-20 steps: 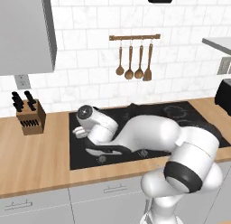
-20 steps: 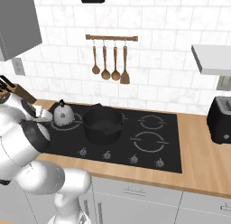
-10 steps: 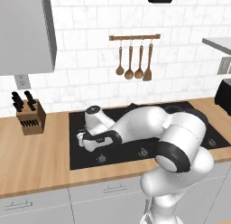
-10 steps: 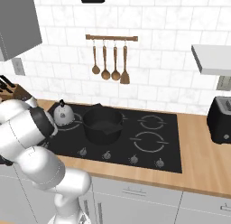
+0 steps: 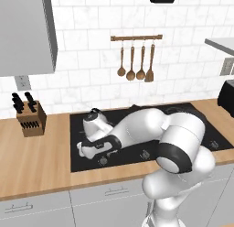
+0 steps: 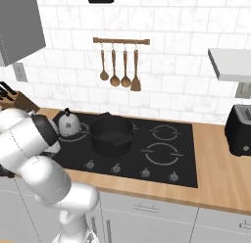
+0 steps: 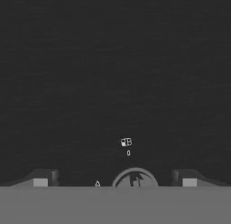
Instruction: Pick the kettle from the counter and place it on a stove burner. Then turn the burner on.
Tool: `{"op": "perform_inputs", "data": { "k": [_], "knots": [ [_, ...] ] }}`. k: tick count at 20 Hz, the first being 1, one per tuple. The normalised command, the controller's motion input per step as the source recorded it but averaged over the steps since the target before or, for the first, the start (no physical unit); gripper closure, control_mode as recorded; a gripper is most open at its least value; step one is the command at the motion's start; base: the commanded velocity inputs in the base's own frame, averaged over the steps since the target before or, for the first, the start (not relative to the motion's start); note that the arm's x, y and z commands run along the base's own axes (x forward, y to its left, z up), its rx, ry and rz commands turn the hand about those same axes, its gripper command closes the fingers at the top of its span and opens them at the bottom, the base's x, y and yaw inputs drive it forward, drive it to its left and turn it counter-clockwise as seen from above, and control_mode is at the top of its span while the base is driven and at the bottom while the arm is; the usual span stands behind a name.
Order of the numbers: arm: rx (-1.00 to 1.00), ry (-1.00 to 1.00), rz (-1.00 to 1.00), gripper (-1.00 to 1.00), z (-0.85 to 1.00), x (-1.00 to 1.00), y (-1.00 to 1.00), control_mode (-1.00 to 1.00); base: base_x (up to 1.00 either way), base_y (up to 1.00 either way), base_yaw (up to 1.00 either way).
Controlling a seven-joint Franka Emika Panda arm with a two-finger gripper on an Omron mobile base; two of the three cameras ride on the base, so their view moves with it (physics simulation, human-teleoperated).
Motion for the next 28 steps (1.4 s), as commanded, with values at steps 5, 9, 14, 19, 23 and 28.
{"op": "perform_inputs", "data": {
  "k": [5, 9, 14, 19, 23, 28],
  "knots": [
    [0.00, 0.06, 0.00, -1.00, -0.47, 0.01, -0.10, -1.00, 0.00, 0.00, 0.00],
    [0.00, 0.00, 0.00, -1.00, -0.03, -0.02, -0.04, -1.00, 0.00, 0.00, 0.00],
    [0.00, -0.04, 0.01, -1.00, 0.00, -0.25, -0.32, -1.00, 0.00, 0.00, 0.00],
    [0.00, 0.00, 0.00, -1.00, 0.00, 0.00, -0.05, -1.00, 0.00, 0.00, 0.00],
    [0.00, 0.00, 0.00, 1.00, 0.00, 0.00, 0.00, -1.00, 0.00, 0.00, 0.00],
    [0.00, 0.00, 0.00, 1.00, 0.00, 0.00, 0.00, -1.00, 0.00, 0.00, 0.00]
  ]
}}
